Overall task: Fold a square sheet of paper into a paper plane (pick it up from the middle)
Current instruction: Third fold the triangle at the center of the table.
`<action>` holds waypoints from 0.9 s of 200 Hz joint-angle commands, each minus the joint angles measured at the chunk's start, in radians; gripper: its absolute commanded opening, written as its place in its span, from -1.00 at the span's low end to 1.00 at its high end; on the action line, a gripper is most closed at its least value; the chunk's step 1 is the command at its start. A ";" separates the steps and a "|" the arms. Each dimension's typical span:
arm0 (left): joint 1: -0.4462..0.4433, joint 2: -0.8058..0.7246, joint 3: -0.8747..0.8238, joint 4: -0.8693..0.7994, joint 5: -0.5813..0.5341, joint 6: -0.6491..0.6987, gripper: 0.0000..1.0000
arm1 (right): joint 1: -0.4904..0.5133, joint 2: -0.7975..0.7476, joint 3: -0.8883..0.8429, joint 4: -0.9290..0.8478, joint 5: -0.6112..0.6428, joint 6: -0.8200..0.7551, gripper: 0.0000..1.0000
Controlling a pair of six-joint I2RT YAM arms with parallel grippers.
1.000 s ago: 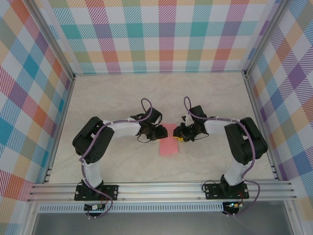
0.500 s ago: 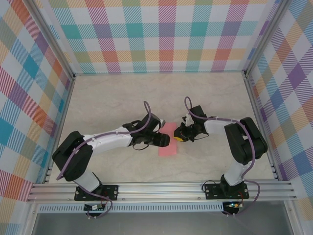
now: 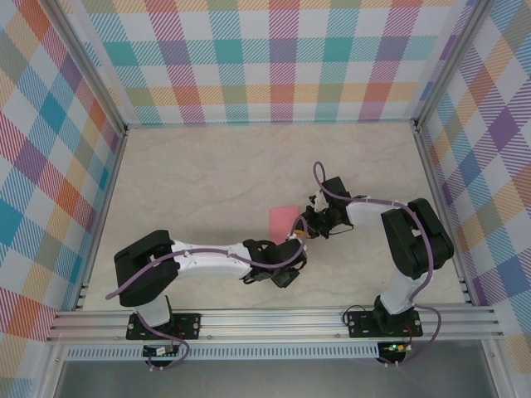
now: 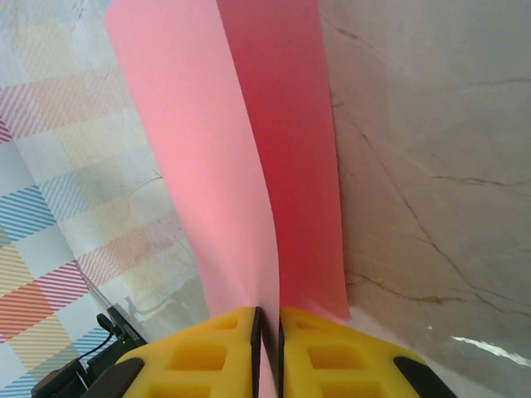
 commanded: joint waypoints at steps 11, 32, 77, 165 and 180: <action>-0.048 0.067 0.075 -0.035 -0.199 0.049 0.40 | -0.004 0.017 0.019 -0.025 -0.024 0.000 -0.70; -0.064 0.102 0.109 -0.036 -0.224 0.062 0.40 | -0.004 0.017 0.018 -0.029 -0.022 -0.003 -0.70; -0.073 0.099 0.120 -0.029 -0.254 0.067 0.18 | -0.003 0.018 0.015 -0.034 -0.013 -0.006 -0.69; -0.067 0.026 0.057 0.006 -0.235 0.038 -0.75 | -0.003 0.021 0.015 -0.046 0.001 -0.013 -0.68; -0.055 0.015 0.048 0.013 -0.214 0.031 -0.80 | -0.004 0.021 0.016 -0.050 0.002 -0.017 -0.68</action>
